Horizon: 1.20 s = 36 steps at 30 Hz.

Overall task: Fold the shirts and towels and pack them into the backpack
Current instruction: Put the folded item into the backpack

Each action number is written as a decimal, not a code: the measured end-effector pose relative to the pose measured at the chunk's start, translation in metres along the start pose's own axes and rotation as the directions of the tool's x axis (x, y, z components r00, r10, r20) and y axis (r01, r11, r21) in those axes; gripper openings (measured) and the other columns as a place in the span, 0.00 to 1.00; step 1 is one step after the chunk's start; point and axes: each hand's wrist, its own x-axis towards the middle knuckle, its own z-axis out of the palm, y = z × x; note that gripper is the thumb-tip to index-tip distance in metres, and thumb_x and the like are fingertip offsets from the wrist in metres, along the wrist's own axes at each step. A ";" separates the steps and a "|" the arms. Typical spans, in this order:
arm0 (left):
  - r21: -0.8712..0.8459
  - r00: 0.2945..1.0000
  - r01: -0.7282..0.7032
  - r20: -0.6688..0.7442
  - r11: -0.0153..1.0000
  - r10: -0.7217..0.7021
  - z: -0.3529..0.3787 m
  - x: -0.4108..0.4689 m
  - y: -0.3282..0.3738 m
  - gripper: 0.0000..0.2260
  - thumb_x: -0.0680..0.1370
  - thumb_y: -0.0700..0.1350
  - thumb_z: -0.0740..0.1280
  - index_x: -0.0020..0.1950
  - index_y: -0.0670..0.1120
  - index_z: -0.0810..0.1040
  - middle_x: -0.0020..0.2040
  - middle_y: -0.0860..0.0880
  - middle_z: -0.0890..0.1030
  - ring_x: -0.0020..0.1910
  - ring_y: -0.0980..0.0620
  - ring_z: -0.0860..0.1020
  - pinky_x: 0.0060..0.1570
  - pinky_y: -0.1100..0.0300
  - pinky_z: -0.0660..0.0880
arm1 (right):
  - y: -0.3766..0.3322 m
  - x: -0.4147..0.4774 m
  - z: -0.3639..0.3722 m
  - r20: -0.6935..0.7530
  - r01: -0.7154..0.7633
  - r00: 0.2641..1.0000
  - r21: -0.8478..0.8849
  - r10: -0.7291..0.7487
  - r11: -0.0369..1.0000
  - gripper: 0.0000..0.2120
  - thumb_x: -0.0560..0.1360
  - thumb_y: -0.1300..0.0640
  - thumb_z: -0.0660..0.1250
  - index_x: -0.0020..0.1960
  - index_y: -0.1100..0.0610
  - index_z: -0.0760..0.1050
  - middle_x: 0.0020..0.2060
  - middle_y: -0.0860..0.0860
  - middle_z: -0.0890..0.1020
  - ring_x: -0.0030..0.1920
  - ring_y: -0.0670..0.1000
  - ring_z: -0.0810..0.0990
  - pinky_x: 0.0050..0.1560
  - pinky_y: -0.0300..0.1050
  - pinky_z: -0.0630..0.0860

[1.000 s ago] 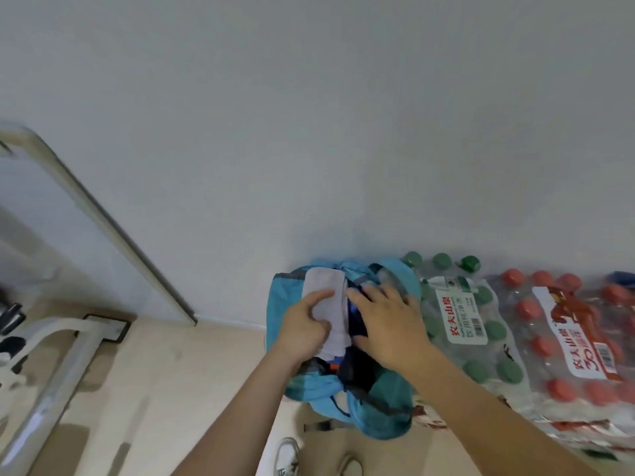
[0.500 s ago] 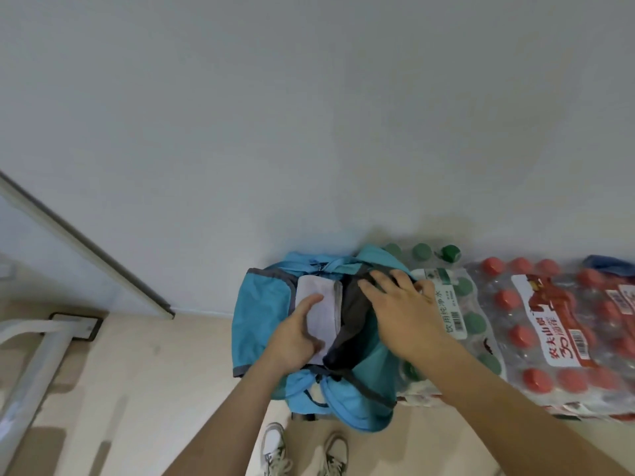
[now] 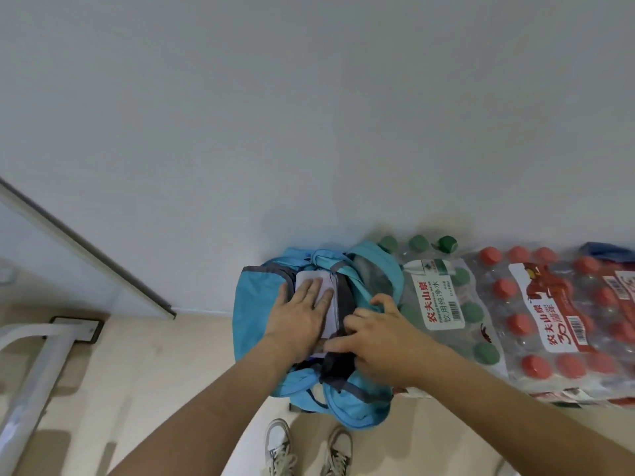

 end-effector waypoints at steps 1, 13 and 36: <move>-0.002 1.000 0.024 0.019 1.000 -0.024 0.002 0.004 0.004 0.42 0.76 0.64 0.57 0.77 0.45 0.35 0.78 0.43 0.39 0.77 0.45 0.39 0.71 0.37 0.44 | 0.000 -0.002 0.002 0.004 -0.005 1.000 -0.021 0.005 1.000 0.20 0.77 0.54 0.57 0.66 0.38 0.68 0.50 0.49 0.73 0.57 0.52 0.69 0.67 0.61 0.49; -0.575 0.995 -0.036 -0.095 0.818 -0.023 -0.033 -0.018 -0.010 0.24 0.78 0.50 0.64 0.73 0.46 0.66 0.73 0.45 0.65 0.72 0.47 0.63 0.67 0.62 0.60 | -0.003 -0.019 0.023 -0.125 -0.133 0.984 -0.039 0.127 0.990 0.11 0.72 0.50 0.60 0.44 0.48 0.81 0.50 0.49 0.74 0.61 0.54 0.70 0.66 0.60 0.51; -0.362 0.699 -0.591 -0.676 0.721 0.234 -0.195 -0.063 0.220 0.10 0.74 0.43 0.64 0.50 0.54 0.82 0.44 0.59 0.82 0.44 0.62 0.76 0.45 0.66 0.73 | 0.064 -0.299 0.020 -0.410 -0.061 0.337 0.889 0.848 0.454 0.16 0.77 0.55 0.66 0.60 0.37 0.74 0.52 0.33 0.79 0.52 0.35 0.77 0.48 0.26 0.72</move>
